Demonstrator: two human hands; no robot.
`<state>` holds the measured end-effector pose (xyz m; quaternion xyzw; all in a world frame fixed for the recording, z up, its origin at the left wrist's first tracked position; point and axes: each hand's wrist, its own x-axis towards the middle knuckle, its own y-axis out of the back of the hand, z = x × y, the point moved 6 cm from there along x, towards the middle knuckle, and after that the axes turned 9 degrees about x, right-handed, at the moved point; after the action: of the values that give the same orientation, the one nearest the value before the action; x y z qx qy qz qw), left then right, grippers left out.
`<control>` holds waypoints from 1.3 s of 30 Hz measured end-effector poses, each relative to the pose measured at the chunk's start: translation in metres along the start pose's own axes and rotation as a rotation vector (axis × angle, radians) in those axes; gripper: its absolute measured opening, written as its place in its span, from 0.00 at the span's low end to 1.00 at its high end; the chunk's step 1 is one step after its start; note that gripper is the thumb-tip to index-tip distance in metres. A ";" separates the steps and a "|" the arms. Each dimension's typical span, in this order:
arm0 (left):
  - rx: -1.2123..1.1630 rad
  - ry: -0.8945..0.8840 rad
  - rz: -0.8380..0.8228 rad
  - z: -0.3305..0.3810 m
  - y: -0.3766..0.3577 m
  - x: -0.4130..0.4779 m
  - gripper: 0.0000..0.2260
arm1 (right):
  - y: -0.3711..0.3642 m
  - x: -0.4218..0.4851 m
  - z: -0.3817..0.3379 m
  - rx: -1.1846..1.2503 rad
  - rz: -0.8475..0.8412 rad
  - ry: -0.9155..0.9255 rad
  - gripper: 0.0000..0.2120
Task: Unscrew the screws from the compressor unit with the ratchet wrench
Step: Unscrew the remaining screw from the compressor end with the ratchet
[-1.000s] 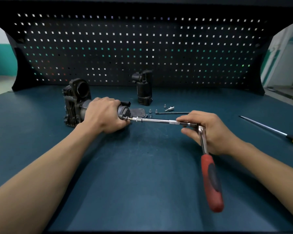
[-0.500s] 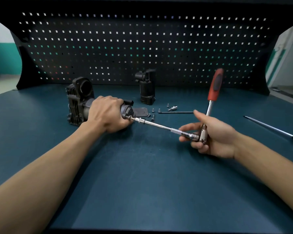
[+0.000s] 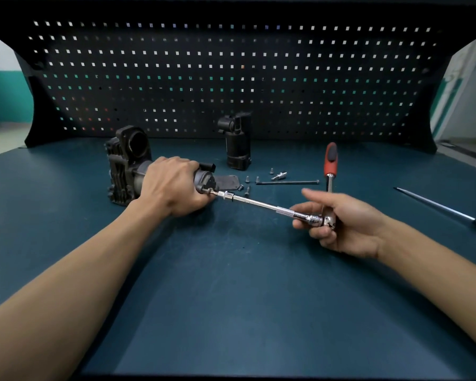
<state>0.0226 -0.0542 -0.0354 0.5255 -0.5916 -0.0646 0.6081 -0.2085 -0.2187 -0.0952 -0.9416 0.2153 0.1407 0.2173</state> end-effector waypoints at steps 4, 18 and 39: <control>0.001 0.016 -0.028 -0.001 -0.001 0.002 0.25 | 0.003 -0.001 -0.008 -0.326 0.034 0.280 0.10; -0.367 -0.103 -0.178 0.002 0.029 -0.007 0.29 | -0.001 -0.014 -0.033 -0.796 0.133 0.927 0.12; -0.451 -0.183 -0.177 0.016 0.032 -0.013 0.08 | -0.015 -0.027 -0.042 -0.960 0.091 1.289 0.08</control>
<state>-0.0112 -0.0399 -0.0247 0.4183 -0.5665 -0.2950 0.6458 -0.2181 -0.2170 -0.0438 -0.8186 0.2526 -0.3445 -0.3841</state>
